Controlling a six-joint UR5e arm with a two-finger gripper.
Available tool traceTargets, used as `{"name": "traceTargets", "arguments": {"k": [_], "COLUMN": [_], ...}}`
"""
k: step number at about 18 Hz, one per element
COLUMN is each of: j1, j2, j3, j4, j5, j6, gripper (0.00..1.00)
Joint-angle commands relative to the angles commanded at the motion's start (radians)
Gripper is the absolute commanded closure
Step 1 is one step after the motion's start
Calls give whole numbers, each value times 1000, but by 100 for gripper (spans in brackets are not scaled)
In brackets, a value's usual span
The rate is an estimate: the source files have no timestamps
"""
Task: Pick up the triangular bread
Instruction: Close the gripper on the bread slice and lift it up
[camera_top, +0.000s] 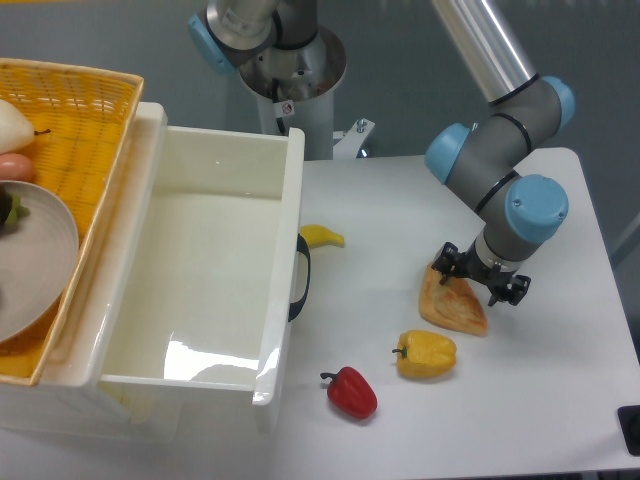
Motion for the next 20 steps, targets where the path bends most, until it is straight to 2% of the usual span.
{"name": "traceTargets", "arguments": {"k": [1,2,7,11,13,14,16,20], "j1": [-2,-2,-5,-2,0,2,5,29], "j2": [0,2,12,23,29,29,31,25], "j3": [0,2,9,38,67,99,146,210], "j4": [0,0,-2,-23,-72,-125,-191,-247], "j5": [2,2,6,24,40,54,84,80], "j6": [0,-5,-12,0,9,43,103,149], "gripper": [89,100,100,100,100,100,100,100]}}
